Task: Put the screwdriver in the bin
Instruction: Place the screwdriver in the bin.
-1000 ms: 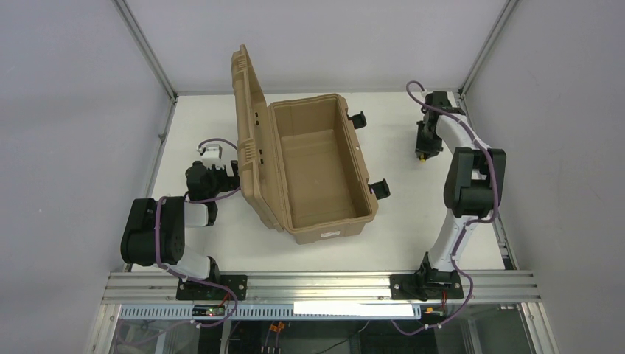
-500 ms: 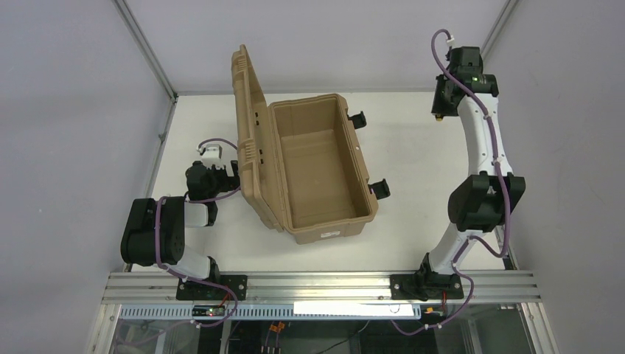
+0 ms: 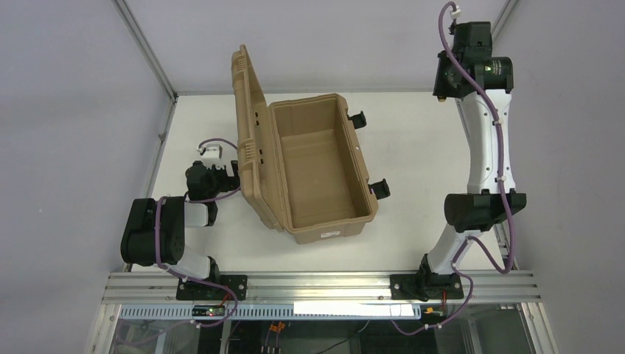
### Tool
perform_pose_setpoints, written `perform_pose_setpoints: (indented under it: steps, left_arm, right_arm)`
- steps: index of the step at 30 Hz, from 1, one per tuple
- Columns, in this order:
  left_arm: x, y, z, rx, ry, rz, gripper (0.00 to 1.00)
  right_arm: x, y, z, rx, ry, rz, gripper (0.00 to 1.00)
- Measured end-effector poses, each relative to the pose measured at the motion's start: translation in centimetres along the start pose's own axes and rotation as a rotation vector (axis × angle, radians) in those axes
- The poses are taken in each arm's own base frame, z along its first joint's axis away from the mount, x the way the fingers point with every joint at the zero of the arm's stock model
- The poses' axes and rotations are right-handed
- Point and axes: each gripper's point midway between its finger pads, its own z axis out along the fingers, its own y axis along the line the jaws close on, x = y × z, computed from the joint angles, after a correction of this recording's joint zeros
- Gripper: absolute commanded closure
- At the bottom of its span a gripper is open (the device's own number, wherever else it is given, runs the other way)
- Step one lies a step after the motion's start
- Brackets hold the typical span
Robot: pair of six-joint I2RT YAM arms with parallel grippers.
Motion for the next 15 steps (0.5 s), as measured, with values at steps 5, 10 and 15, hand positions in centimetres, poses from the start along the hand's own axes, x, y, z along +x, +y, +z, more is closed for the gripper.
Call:
perform_pose_setpoints:
  steps: [5,10,15]
  left_arm:
    - [0.0,0.0,0.0,0.0,0.0,0.0,0.01]
    - [0.0,0.0,0.0,0.0,0.0,0.0,0.01]
    - [0.0,0.0,0.0,0.0,0.0,0.0,0.01]
  right_arm:
    - [0.2,3.8,-1.8,-0.045,-0.007,-0.053,0.95]
    - [0.6,8.5,-3.6,-0.117,-0.023,-0.097,0.96]
    - [1.3,13.5,-4.8,-0.188,-0.032,-0.133,0.96]
